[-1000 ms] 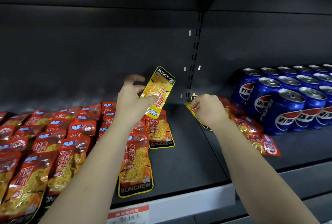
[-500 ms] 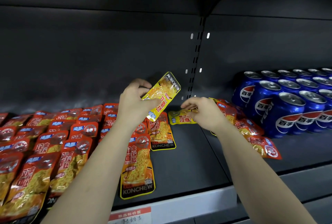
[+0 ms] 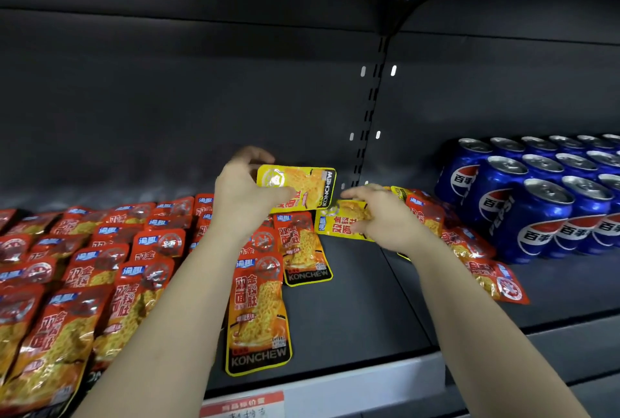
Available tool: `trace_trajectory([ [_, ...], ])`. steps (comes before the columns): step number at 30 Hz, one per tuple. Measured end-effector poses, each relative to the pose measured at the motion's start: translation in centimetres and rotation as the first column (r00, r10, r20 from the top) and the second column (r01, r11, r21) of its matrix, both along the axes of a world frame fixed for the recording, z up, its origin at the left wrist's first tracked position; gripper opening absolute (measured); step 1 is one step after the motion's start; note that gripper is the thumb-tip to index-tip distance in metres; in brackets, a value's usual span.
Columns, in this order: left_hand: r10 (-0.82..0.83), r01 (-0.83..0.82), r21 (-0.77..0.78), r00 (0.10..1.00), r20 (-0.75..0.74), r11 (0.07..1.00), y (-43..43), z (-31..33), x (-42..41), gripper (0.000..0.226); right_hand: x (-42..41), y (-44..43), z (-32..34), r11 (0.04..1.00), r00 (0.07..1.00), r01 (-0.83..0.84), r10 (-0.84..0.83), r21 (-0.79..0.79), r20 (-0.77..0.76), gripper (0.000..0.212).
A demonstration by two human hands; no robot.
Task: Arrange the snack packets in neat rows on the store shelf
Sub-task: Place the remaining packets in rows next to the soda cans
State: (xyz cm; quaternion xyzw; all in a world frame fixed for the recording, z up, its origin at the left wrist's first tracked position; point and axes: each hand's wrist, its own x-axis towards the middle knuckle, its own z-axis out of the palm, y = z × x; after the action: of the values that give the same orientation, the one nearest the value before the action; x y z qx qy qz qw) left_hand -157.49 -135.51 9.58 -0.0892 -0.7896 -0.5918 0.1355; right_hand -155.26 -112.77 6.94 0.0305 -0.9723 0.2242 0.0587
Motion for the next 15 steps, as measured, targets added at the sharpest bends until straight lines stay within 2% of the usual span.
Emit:
trace_trajectory([
  [5, 0.018, -0.016, 0.171, 1.000, -0.007, 0.985, -0.28, 0.16, -0.24, 0.036, 0.51, -0.64, 0.58, 0.984, 0.986, 0.026, -0.054, -0.174, -0.159, 0.049],
  [9, -0.056, 0.072, 0.310, 0.997, -0.060, 0.948, -0.44, 0.39, 0.17, 0.025, 0.69, -0.85, 0.74, 0.973, 0.970, 0.057, -0.107, -0.225, -0.219, 0.042],
  [12, -0.088, 0.111, 0.303, 0.992, -0.090, 0.947, -0.47, 0.20, 0.02, 0.017, 0.79, -0.77, 0.92, 0.966, 0.956, 0.068, -0.135, -0.250, -0.260, 0.040],
  [15, -0.046, 0.070, 0.192, 0.991, -0.127, 0.979, -0.43, -0.12, -0.48, 0.016, 0.78, -0.80, 0.96, 0.968, 0.954, 0.061, -0.129, -0.243, -0.272, 0.038],
])
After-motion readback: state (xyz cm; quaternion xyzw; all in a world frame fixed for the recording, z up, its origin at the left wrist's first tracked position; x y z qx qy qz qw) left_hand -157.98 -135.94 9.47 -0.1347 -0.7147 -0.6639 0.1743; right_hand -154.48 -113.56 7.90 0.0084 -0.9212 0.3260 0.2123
